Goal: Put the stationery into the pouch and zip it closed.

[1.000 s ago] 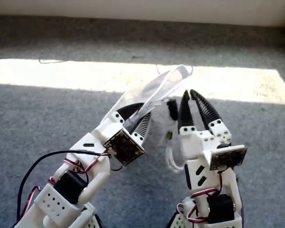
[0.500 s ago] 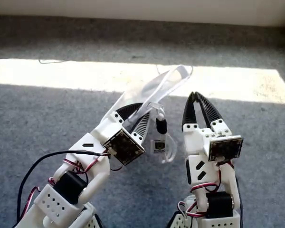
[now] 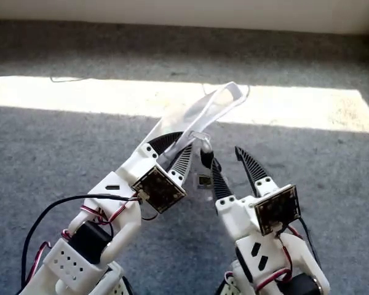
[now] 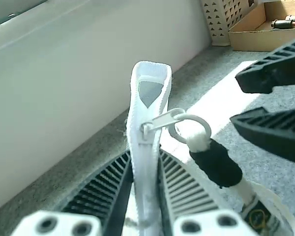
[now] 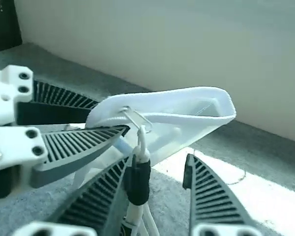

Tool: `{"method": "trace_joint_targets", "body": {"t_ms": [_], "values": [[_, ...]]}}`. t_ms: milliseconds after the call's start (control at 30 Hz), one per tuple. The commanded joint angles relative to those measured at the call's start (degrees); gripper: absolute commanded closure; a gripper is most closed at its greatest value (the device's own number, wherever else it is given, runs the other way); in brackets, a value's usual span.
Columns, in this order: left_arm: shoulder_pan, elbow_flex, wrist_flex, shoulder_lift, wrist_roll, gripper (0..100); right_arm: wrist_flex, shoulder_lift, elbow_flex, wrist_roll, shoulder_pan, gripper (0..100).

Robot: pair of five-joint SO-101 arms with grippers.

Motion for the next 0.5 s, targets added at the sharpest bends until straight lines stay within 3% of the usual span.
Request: {"method": "trace_joint_targets", "body": {"t_ms": [0,467], "values": [[-1.9,-1.0,0.9,0.0,-0.2,100,-0.8,0.7,-1.7,3.5,-4.4,84.9],[-1.5,-1.0,0.9,0.0,-0.2,100,-12.9,0.8,8.2,4.0,-6.2,84.9]]}}
